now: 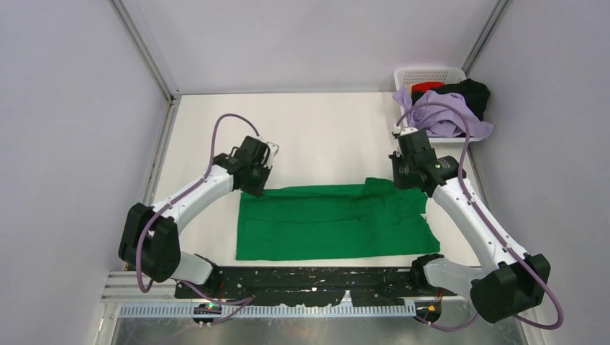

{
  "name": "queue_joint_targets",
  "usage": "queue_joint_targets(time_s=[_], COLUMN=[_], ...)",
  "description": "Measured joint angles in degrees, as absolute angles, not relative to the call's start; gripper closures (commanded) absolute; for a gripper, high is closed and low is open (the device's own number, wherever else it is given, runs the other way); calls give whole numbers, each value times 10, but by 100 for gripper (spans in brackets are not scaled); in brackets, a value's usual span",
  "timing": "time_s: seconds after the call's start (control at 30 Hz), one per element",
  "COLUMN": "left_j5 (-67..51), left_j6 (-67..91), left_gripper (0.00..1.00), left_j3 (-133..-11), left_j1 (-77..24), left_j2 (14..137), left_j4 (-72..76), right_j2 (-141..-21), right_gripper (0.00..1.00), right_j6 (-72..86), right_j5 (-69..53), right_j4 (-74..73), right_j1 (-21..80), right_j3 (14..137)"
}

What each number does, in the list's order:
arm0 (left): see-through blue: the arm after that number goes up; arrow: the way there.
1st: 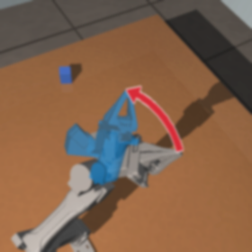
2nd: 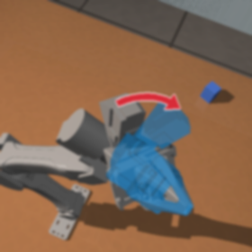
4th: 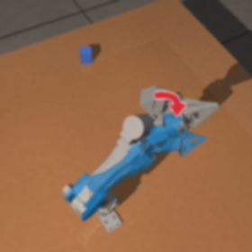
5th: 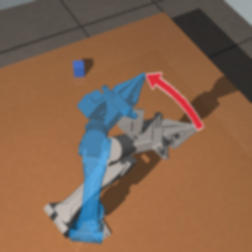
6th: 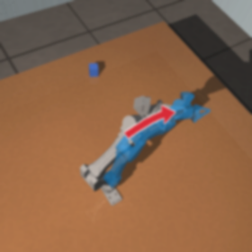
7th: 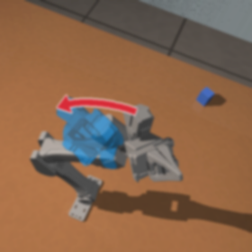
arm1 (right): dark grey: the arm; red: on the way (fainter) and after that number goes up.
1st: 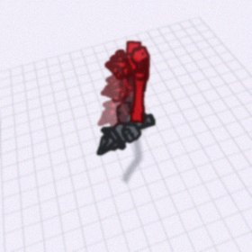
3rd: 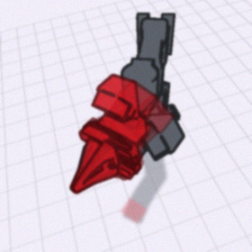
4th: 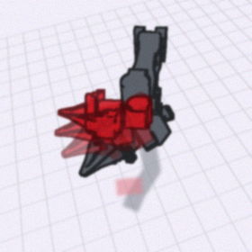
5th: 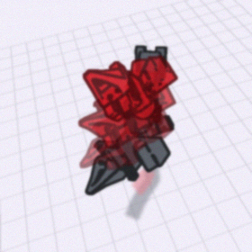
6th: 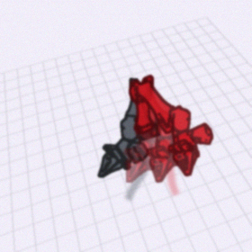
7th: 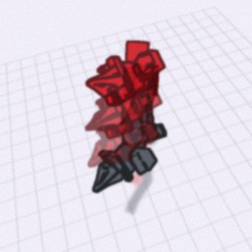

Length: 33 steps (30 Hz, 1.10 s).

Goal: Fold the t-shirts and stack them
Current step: Fold the other side of the tshirt into a rectangle

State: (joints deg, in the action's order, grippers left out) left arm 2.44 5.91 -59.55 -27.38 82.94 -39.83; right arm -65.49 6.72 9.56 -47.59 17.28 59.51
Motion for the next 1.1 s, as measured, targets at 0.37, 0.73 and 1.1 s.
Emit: queue_joint_targets(time_s=[0.37, 0.73, 1.1], left_j5=[65, 119, 175], left_j6=[117, 161, 276], left_gripper=[100, 70, 0], left_j3=[-529, -510, -494], left_j1=[-317, -354, -410], left_j2=[803, 793, 695], left_j4=[-391, -389, -508], right_j2=[-630, -630, -588], right_gripper=[95, 88, 3], right_j6=[115, 172, 238], right_j5=[130, 124, 73], right_j4=[-570, -597, -683], right_j1=[237, 258, 336], right_j3=[585, 540, 479])
